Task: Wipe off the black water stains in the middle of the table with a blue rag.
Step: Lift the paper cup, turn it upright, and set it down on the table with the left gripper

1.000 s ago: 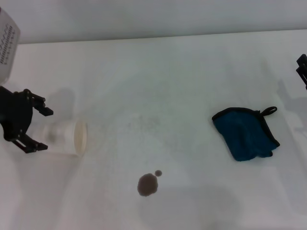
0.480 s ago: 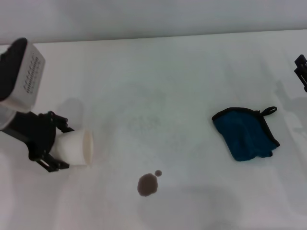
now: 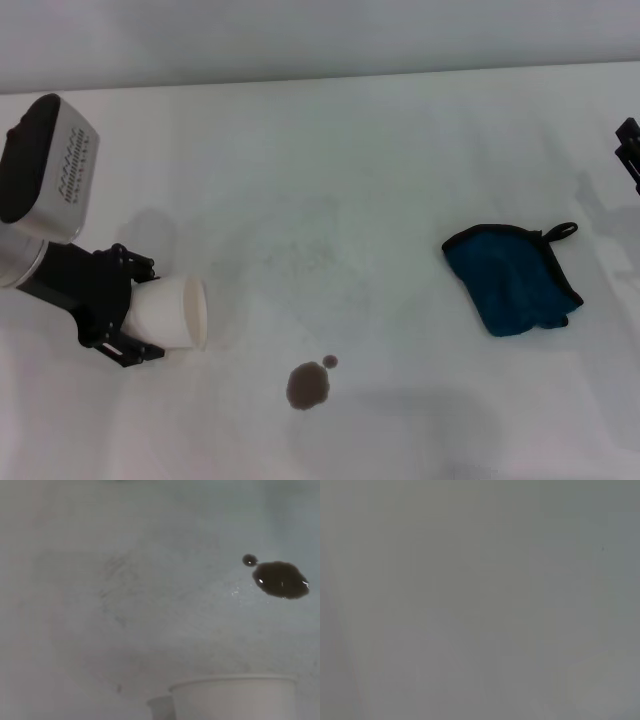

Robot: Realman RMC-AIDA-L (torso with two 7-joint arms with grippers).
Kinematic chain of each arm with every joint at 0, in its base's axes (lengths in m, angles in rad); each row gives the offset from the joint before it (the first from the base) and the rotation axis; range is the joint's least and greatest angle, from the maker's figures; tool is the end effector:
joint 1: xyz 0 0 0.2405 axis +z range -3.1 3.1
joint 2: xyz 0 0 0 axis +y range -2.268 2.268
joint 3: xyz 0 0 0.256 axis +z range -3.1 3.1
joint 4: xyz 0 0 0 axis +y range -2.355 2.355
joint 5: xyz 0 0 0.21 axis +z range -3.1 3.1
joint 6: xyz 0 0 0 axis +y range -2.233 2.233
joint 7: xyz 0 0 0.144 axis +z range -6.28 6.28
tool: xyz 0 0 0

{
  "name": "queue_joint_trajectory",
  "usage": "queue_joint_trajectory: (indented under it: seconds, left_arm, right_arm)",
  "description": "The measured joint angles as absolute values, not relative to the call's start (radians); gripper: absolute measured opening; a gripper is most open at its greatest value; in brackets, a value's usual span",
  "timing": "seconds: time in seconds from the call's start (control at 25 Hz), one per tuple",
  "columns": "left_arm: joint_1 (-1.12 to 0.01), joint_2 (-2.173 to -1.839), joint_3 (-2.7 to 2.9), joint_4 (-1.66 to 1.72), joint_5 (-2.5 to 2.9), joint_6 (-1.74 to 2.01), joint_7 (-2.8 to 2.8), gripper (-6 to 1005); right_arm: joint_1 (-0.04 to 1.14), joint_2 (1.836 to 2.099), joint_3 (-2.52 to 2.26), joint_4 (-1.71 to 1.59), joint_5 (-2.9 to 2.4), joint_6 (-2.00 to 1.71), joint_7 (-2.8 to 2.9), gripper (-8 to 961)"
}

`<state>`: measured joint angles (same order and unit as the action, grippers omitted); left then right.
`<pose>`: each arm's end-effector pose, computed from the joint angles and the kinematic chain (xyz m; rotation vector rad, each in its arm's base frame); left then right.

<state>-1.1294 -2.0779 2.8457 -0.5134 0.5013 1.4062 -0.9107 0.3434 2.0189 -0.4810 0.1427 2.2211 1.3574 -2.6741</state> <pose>-0.2522 0.3767 -0.0246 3.0877 -0.1494 -0.4445 0.3853 0.2679 0.0146 -1.4251 0.8147 0.8299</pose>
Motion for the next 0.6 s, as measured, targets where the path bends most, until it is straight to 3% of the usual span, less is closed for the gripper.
queue_joint_trajectory:
  seconds: [0.6]
  left_arm:
    - [-1.093, -2.075, 2.847, -0.644, 0.105, 1.540, -0.894, 748]
  right_arm:
    - [0.348, 2.016, -0.493, 0.130, 2.221, 1.346, -2.674, 838]
